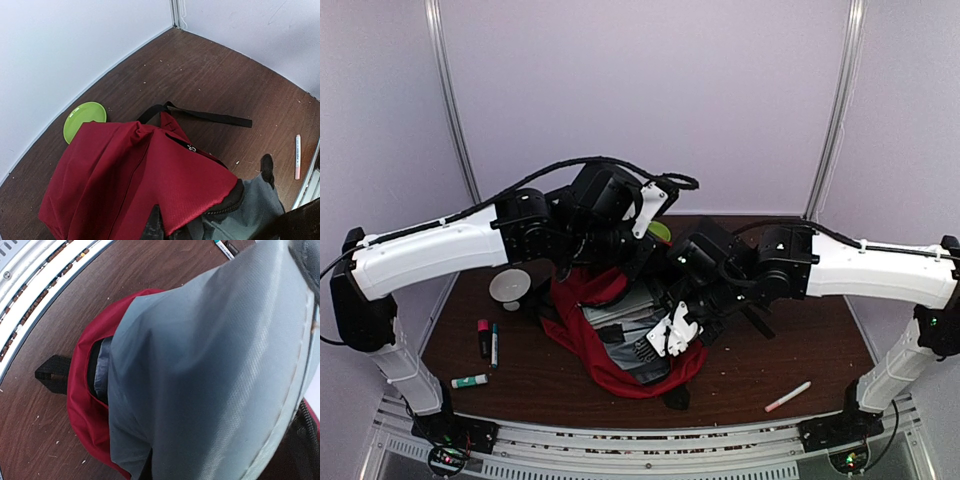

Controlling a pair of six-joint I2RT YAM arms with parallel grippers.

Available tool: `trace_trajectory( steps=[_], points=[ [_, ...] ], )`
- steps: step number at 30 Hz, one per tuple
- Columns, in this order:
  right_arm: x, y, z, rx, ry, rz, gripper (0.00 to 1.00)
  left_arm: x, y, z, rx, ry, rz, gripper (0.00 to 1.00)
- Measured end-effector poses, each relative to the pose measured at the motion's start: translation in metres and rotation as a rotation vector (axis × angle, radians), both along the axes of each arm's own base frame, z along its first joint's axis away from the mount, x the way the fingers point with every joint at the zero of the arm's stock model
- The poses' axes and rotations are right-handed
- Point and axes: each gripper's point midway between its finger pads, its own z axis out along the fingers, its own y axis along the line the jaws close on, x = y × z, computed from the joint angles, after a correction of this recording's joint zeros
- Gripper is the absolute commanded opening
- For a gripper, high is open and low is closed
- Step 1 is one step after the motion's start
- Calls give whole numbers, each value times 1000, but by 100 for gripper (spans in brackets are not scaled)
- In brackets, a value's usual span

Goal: Pack the student bag
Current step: Place the pencil case in the largest pocket of the bag.

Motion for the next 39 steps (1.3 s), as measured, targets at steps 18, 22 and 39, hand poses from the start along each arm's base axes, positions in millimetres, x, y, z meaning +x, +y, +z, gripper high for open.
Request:
trace_trajectory(
  steps=[18, 22, 39],
  points=[
    [65, 23, -23, 34, -108, -43, 0, -18, 13, 11, -30, 26, -58, 0],
    [80, 22, -38, 10, -112, -74, 0, -19, 13, 10, -29, 27, -65, 0],
    [63, 21, -95, -142, 77, -74, 0, -11, 25, 2, 32, 20, -47, 0]
  ],
)
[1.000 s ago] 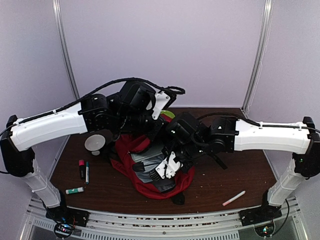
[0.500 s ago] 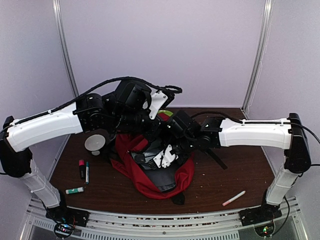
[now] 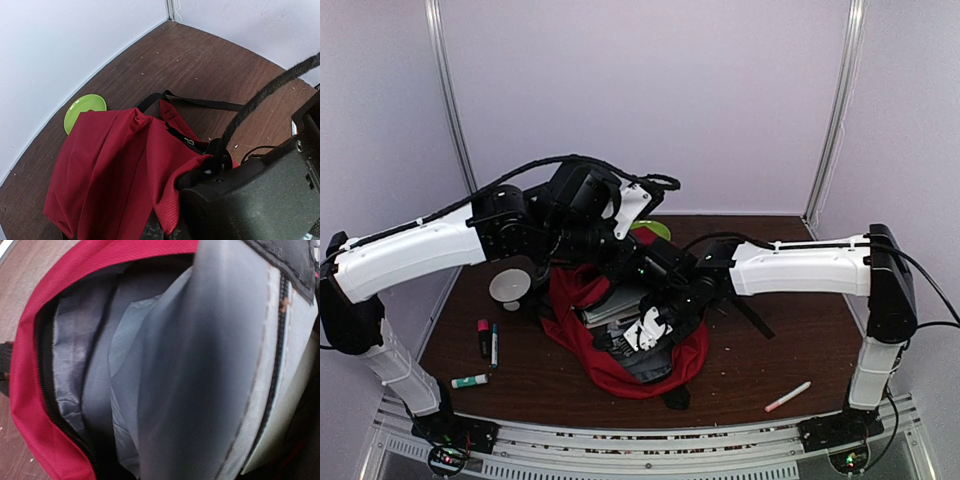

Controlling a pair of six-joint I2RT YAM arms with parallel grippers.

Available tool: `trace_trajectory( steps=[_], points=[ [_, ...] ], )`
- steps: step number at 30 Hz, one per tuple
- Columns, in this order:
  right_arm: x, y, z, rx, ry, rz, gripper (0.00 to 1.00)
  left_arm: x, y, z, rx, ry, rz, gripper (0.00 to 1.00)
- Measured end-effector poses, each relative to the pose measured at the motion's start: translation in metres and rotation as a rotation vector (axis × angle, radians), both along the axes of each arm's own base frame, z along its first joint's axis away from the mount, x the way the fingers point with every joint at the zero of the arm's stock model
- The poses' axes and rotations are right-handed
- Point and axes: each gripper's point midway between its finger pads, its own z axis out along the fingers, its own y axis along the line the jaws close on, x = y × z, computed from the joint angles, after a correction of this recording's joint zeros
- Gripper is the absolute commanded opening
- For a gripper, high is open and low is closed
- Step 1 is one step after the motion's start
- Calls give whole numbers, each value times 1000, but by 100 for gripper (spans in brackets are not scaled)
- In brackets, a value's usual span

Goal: Pack the student bag
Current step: Place the pencil case in the largest pocket of the bag.

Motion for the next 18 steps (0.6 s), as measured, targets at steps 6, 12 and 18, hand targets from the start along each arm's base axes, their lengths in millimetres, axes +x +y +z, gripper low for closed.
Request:
trace_trajectory(
  steps=[6, 12, 18],
  points=[
    [8, 4, -3, -42, 60, -50, 10, 11, 9, 1, 19, -25, 43, 0],
    [35, 14, -5, 21, 13, -183, 12, 18, 12, 4, 17, -43, 67, 0],
    [54, 18, -5, 62, -41, -275, 5, 19, 13, 5, 20, -48, 71, 0]
  ],
)
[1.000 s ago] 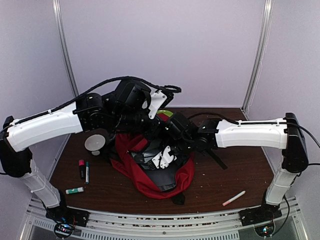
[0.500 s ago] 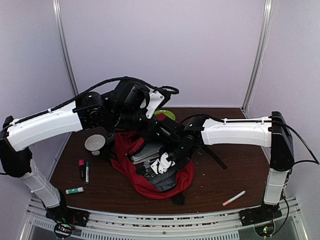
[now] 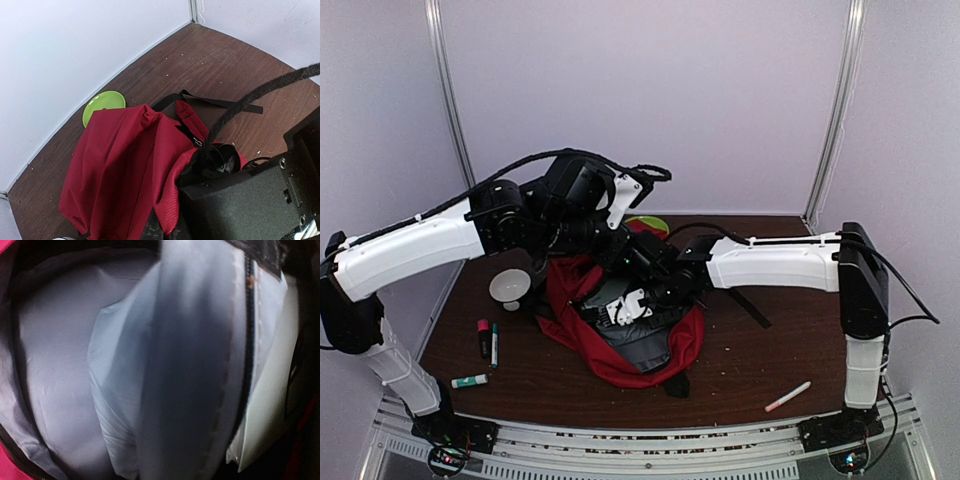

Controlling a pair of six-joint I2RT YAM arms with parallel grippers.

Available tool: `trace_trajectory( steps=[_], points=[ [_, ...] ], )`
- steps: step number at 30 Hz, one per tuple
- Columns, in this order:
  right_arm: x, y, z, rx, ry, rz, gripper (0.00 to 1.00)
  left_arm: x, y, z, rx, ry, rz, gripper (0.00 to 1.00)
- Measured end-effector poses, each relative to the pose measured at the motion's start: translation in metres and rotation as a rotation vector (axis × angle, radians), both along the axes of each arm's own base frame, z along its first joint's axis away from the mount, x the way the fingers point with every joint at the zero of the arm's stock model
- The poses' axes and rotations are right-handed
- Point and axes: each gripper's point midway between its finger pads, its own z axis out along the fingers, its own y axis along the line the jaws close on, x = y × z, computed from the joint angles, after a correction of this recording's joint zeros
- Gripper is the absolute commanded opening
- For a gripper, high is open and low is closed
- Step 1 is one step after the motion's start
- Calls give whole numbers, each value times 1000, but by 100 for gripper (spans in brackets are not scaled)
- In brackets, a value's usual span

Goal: Pack the student bag
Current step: Place the pencil case in the largest pocket of the bag, then adjust the largest pocket of the bag to the student bag.

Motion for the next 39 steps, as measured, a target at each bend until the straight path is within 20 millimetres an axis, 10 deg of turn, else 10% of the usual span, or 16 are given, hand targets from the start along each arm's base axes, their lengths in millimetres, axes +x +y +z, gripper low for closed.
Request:
trace_trajectory(
  steps=[16, 31, 39],
  points=[
    [14, -1, -14, 69, 103, -244, 60, 5, 1, 7, -14, -4, -4, 0],
    [-31, -55, 56, 126, 160, -94, 61, -25, -23, -4, -17, 47, -130, 0],
    [-63, -79, 36, 30, 239, 13, 52, -27, -24, -7, -15, 56, -139, 0]
  ],
)
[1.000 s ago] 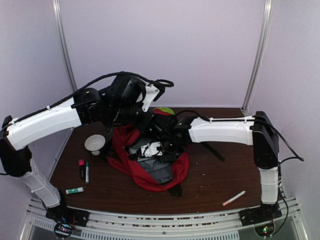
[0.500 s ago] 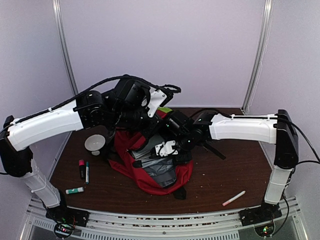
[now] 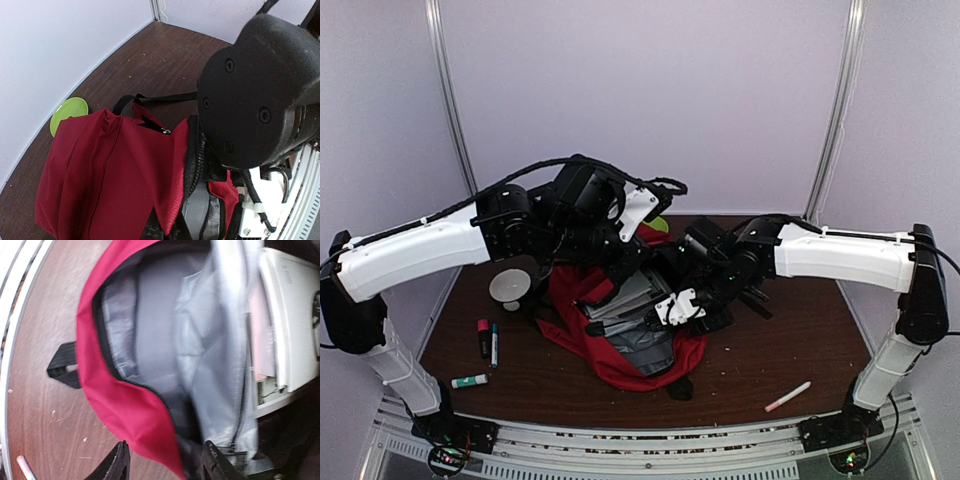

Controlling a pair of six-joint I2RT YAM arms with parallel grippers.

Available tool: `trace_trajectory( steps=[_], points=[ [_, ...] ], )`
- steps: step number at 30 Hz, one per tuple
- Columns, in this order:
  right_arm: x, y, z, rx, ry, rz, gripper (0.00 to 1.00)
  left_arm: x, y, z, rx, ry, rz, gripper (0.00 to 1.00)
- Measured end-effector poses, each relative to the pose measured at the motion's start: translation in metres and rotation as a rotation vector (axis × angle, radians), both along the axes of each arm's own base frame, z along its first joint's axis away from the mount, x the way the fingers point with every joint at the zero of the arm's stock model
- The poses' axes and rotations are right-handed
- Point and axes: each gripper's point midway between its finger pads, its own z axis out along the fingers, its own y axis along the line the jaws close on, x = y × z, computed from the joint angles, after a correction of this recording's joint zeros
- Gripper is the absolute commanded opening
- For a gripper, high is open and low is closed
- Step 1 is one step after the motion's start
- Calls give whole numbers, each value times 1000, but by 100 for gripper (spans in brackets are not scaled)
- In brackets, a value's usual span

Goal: Pack the student bag
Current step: Adjust the largest pocket of the bag to the student bag.

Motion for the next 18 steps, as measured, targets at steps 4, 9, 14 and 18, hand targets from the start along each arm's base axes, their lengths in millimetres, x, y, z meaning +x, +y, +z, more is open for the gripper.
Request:
trace_trajectory(
  steps=[4, 9, 14, 18],
  points=[
    [-4, -6, -6, -31, 10, 28, 54, 0, 0, -1, 1, 1, -1, 0],
    [-2, -4, -20, -65, 22, 34, 54, 0, -2, -3, 5, 6, -5, 0],
    [1, 0, -47, -136, 41, 41, 47, 0, -2, -4, 5, 7, -5, 0],
    [0, 1, -58, -178, 34, 62, 4, 0, -2, -4, 6, 7, -5, 0]
  ],
)
